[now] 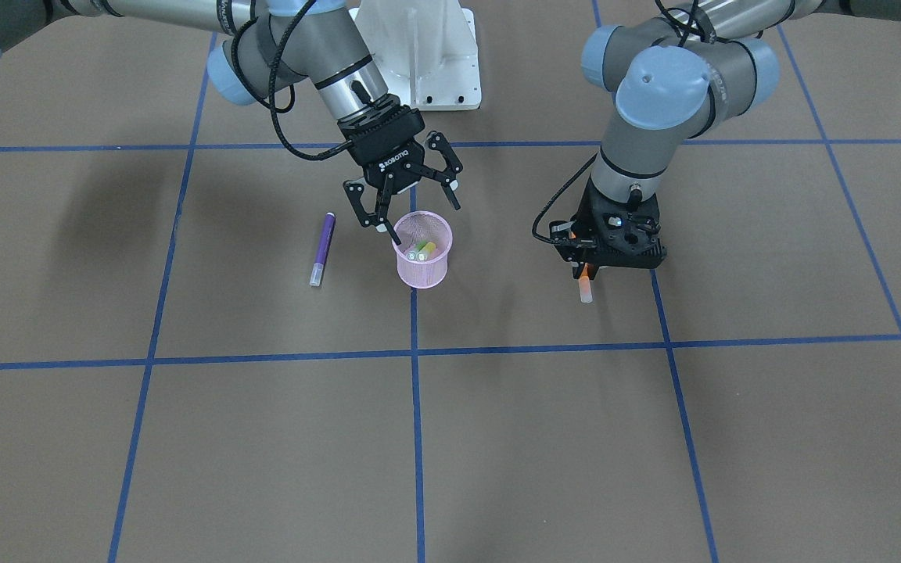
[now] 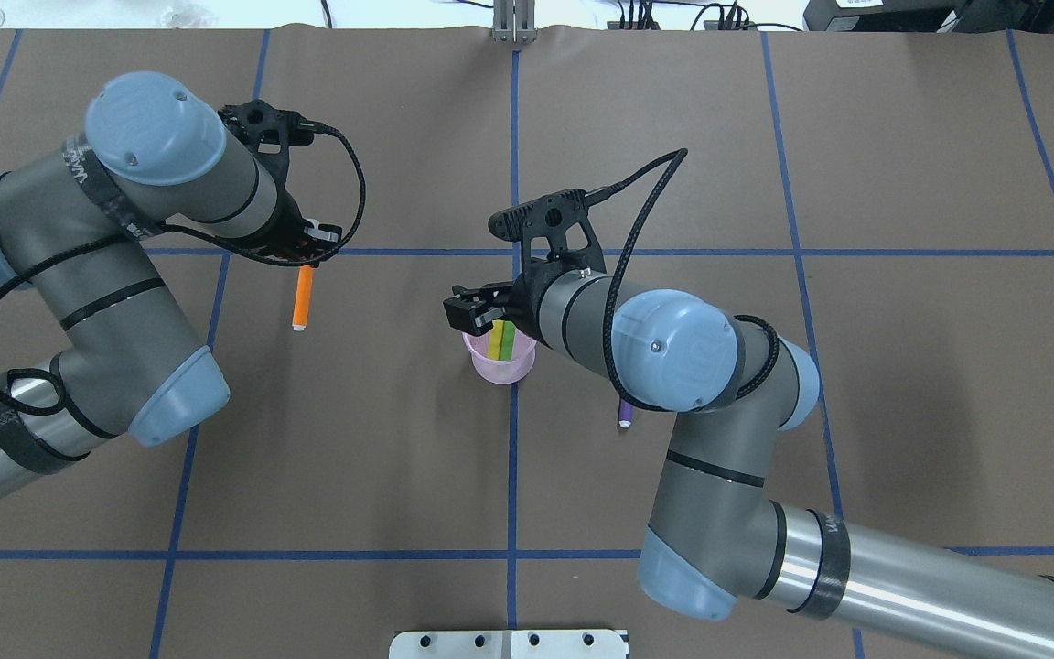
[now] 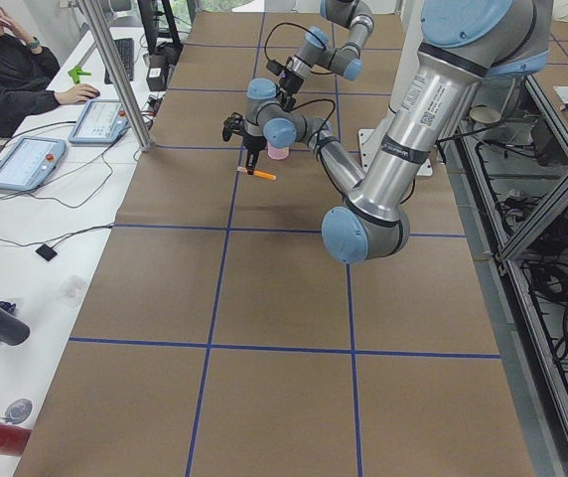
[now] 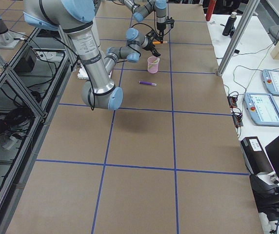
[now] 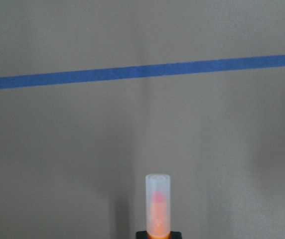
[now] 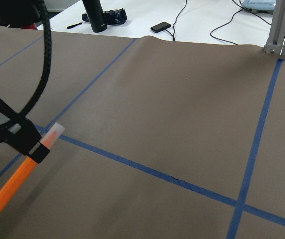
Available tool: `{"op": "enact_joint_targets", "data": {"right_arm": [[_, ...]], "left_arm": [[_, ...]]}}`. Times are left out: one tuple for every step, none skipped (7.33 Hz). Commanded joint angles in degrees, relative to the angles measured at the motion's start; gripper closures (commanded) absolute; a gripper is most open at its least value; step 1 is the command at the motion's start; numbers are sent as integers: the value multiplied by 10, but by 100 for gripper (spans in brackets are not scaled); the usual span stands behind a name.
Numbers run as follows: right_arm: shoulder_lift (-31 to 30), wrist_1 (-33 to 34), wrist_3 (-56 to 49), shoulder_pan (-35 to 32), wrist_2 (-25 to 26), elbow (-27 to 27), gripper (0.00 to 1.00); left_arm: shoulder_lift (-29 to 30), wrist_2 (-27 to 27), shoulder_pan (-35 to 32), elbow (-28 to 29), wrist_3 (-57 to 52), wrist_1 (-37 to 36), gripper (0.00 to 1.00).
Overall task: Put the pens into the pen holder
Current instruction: 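Lower the yellow highlighter into the cup and open the right gripper, then move the right gripper to the purple marker while the left gripper lifts the orange marker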
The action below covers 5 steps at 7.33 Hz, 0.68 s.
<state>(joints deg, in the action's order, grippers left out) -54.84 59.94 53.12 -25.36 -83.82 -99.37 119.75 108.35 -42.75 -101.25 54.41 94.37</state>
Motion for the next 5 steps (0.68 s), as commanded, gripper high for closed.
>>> {"op": "enact_joint_targets", "data": {"right_arm": [[-6, 106, 47, -84, -147, -21, 1], [-6, 168, 75, -124, -231, -30, 1], [-7, 227, 111, -142, -257, -38, 1], [-7, 276, 125, -144, -273, -38, 1], [-7, 308, 170, -145, -273, -35, 1]], "left_arm": [[9, -16, -17, -10, -7, 0, 100], [9, -16, -20, -10, -12, 0, 100], [13, -16, -22, -10, -12, 0, 100], [15, -16, -26, -10, -12, 0, 100], [25, -16, -30, -10, -11, 1, 100]]}}
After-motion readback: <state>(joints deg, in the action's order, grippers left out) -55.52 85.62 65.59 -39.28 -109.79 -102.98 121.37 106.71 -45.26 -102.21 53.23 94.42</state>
